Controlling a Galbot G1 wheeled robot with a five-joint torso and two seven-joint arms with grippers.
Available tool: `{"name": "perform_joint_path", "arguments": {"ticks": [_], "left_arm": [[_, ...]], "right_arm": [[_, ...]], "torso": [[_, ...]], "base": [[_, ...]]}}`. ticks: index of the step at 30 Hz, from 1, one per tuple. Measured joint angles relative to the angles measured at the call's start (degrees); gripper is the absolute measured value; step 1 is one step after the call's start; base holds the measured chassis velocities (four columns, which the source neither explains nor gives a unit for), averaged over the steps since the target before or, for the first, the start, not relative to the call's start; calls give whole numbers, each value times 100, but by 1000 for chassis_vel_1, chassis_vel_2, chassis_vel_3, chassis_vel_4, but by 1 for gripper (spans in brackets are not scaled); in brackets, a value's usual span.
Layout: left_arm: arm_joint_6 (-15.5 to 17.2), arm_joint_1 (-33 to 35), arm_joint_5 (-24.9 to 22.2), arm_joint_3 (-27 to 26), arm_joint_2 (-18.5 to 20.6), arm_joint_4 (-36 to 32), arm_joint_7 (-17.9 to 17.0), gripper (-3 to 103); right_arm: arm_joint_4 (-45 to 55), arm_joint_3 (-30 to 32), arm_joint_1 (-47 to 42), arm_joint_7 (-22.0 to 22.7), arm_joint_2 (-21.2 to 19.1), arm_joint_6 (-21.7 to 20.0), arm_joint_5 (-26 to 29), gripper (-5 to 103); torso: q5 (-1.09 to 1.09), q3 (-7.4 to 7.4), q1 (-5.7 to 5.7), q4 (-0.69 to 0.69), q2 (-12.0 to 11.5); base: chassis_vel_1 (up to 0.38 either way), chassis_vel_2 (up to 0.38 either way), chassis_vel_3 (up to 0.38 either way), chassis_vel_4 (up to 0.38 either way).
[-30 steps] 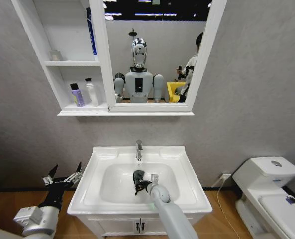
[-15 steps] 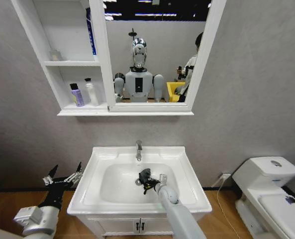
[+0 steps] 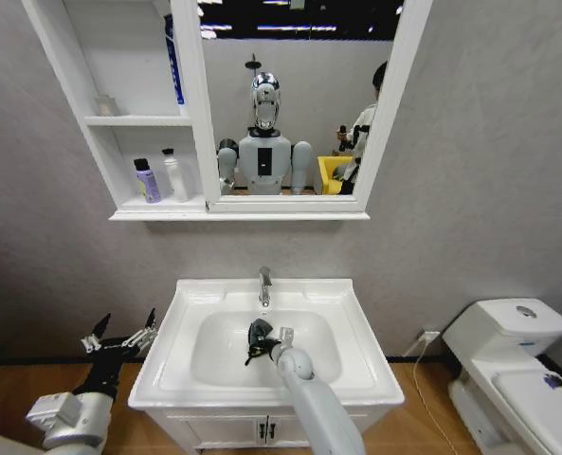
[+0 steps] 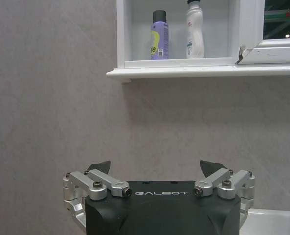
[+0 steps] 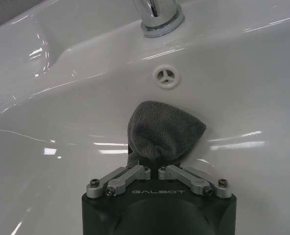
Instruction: Move facial cleanser and shampoo from washbasin to cabinet, then wipe washbasin with towel.
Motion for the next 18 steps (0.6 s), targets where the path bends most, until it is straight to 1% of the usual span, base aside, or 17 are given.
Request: {"name": "perform_joint_path", "arguments": {"ticks": [2,3,5,12,14,18], "left_arm": [[0,0,0,0,0,0,0,100],[0,0,0,0,0,0,0,100],[0,0,0,0,0,0,0,100],[0,0,0,0,0,0,0,100],[0,0,0,0,0,0,0,100],[0,0,0,0,0,1,0,100]], "right_arm": [[144,64,-127,54,-146,-37,11,2],[144,64,-127,54,-146,-37,11,2],[347,150,-288,104,-319,-42,15,2],[698,381,-469,165,-638,-17,3,2],[711,385,-469,164,-658,-17,3,2],[584,304,-378,144,-527,-17,-15,2]], "torso": [[0,0,0,0,0],[0,0,0,0,0],[0,0,0,-1,0],[0,0,0,-2,0],[0,0,0,-2,0],[0,0,0,-2,0]], "base": [[0,0,0,0],[0,0,0,0],[0,0,0,0],[0,0,0,0],[0,0,0,0],[0,0,0,0]]}}
